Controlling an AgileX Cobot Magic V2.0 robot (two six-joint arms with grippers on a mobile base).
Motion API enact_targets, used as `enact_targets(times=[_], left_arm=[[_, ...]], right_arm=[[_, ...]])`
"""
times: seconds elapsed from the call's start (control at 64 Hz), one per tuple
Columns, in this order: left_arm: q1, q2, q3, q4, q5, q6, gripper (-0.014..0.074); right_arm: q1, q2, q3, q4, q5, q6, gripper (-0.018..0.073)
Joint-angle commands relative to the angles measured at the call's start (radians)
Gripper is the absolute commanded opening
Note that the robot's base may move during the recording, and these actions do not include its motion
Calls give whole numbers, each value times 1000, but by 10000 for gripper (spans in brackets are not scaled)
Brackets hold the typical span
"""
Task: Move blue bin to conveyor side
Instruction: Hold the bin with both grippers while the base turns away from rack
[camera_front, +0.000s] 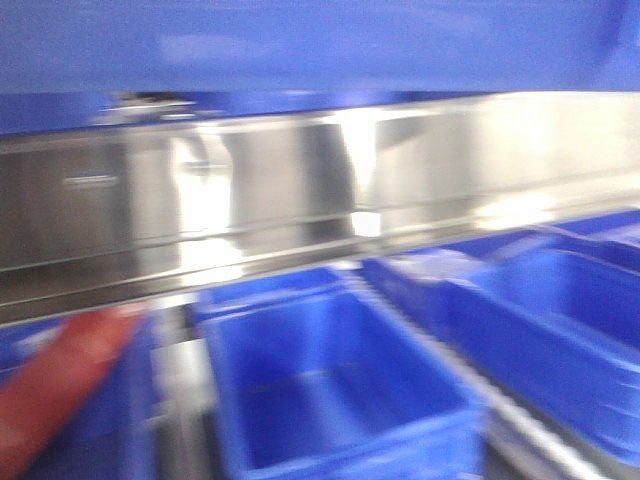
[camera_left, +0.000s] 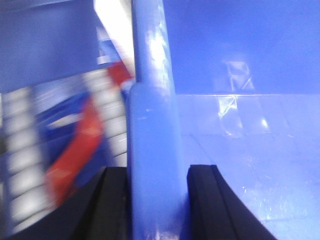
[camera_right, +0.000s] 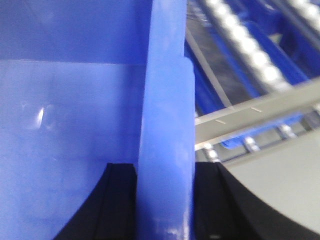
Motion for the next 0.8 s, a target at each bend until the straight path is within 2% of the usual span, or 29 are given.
enact_targets(times=[0.0, 0.781], left_arm=[[-4, -20, -18, -5, -97, 10, -19], [-4, -20, -18, -5, -99, 10, -19]], right_arm=[[-6, -22, -12, -16, -93, -7, -81], [-6, -22, -12, -16, -93, -7, -81]])
